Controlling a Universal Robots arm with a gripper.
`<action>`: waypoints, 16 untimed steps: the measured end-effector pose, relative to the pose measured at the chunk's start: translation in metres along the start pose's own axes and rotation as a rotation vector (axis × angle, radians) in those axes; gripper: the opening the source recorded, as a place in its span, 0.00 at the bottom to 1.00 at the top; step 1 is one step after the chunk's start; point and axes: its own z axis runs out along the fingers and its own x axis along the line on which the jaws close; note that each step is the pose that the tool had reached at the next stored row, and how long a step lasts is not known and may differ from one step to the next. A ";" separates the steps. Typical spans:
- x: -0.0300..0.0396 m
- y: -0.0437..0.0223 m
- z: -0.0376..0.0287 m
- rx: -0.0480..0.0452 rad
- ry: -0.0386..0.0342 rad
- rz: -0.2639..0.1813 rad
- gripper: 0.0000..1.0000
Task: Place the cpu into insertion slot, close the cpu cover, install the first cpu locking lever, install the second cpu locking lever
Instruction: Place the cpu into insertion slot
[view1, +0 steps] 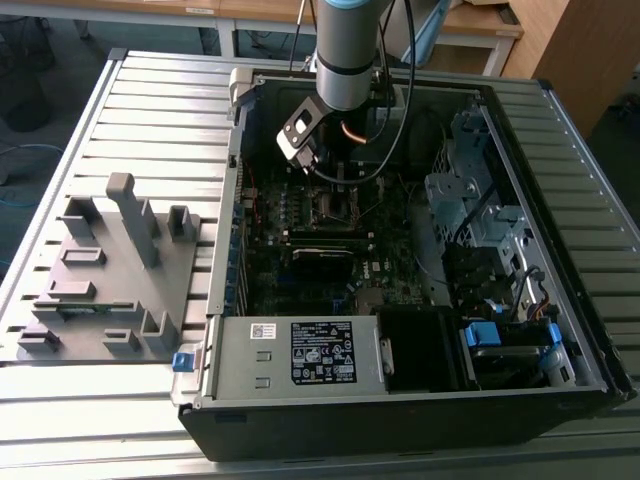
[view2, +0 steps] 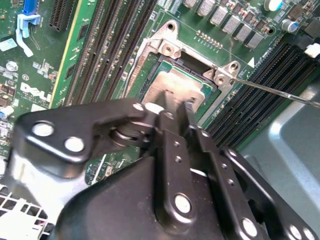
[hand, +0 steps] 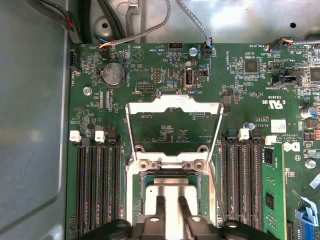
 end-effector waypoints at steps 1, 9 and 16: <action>0.0000 0.0000 0.0000 0.0000 0.0000 0.000 0.24; 0.0000 0.0003 0.0001 0.0146 -0.0004 0.000 0.10; 0.0000 0.0008 0.0008 0.0406 -0.0007 0.006 0.10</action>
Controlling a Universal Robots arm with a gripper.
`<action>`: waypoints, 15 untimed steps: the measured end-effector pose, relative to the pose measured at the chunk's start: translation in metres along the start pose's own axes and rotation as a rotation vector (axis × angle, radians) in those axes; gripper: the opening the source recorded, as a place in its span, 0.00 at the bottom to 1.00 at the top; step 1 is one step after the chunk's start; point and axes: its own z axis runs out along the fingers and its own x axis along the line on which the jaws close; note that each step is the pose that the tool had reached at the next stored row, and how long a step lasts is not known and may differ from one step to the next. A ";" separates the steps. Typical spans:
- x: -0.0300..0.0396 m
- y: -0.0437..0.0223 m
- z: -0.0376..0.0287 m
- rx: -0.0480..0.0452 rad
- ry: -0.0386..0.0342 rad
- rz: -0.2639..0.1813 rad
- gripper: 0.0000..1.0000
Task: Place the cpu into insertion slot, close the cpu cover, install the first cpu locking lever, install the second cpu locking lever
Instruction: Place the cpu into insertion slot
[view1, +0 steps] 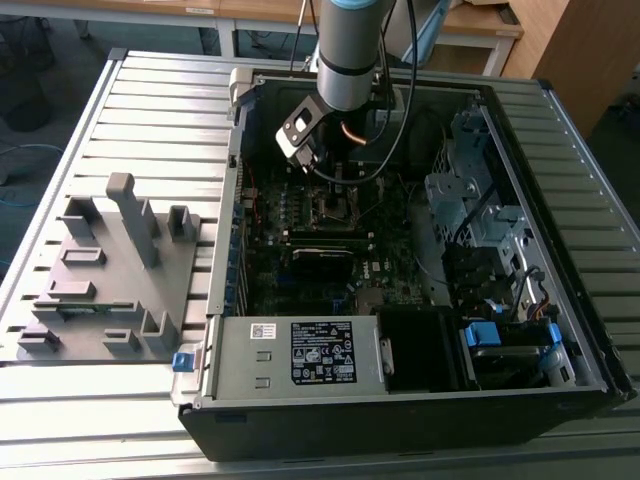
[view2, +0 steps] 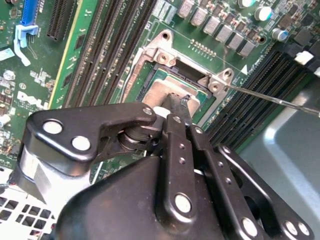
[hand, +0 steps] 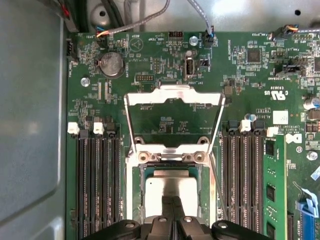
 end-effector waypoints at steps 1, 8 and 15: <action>0.0000 0.0003 0.0003 -0.0002 -0.0001 0.007 0.10; 0.0000 0.0016 0.0008 -0.0004 -0.0007 0.030 0.10; -0.0001 0.0016 0.0027 -0.0004 -0.0007 0.030 0.10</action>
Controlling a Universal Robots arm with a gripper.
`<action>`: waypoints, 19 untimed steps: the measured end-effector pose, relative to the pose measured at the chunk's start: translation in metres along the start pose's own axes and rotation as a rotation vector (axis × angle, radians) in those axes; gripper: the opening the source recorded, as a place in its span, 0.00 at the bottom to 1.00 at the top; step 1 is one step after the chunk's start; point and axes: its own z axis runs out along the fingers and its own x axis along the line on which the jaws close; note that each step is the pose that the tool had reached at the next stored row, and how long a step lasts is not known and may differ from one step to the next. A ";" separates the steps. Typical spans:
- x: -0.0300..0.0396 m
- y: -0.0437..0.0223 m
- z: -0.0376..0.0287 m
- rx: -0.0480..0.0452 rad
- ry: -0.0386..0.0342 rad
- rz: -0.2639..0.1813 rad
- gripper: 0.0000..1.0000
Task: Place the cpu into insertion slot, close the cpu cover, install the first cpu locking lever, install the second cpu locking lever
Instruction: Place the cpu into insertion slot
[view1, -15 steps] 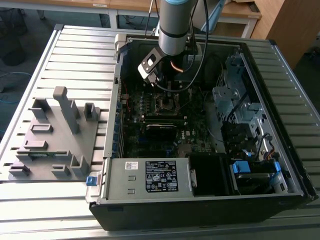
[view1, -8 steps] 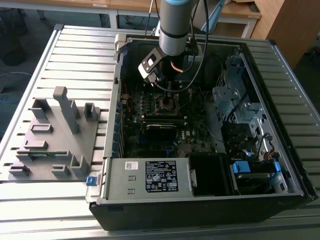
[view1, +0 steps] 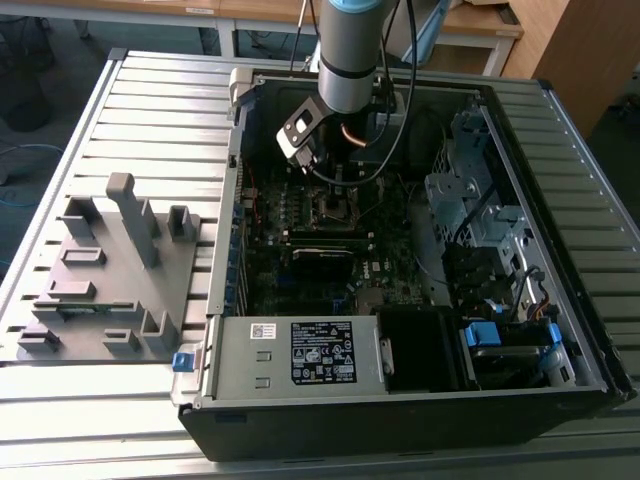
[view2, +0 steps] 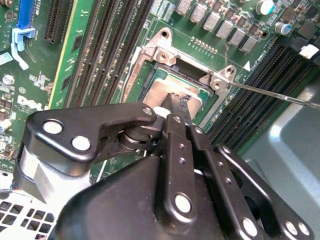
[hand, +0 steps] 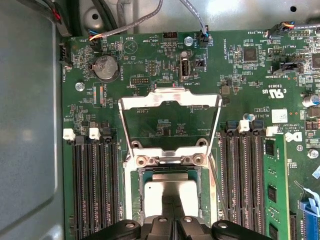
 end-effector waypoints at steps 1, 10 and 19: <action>0.0000 0.0000 0.0000 0.0000 -0.0001 0.000 0.10; -0.0001 0.0000 0.0015 0.0001 -0.0004 0.000 0.10; 0.0000 0.0000 0.0022 0.0001 -0.0002 0.000 0.10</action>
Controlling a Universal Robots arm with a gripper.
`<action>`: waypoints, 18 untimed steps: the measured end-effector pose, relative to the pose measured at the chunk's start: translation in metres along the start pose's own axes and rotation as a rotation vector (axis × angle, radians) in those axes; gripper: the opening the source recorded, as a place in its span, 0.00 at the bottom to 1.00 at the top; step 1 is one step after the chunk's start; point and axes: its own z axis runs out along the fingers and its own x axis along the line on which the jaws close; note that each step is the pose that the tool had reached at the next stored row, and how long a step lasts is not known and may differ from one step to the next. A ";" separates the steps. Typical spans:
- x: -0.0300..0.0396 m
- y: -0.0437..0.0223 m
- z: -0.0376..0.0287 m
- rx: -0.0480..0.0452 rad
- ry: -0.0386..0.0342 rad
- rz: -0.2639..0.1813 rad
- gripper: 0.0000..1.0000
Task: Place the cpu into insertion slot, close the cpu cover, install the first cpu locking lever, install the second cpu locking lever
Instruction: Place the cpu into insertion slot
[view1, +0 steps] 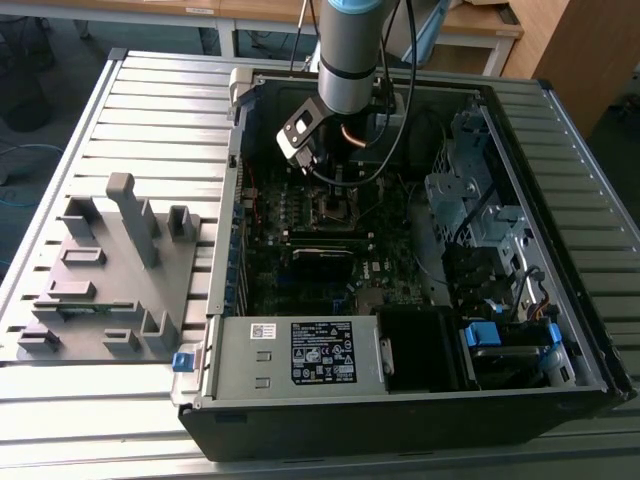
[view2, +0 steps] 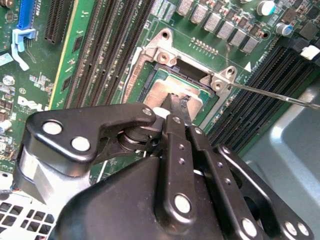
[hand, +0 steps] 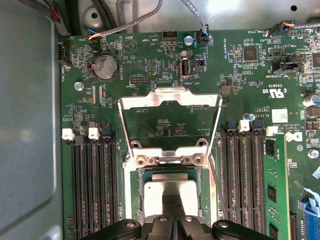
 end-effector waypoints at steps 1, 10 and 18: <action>0.0000 0.0000 0.0001 -0.0001 0.0001 0.000 0.10; 0.0002 0.0001 -0.0061 -0.0003 0.0006 0.000 0.10; 0.0004 0.0002 -0.0188 -0.0002 0.0004 0.000 0.10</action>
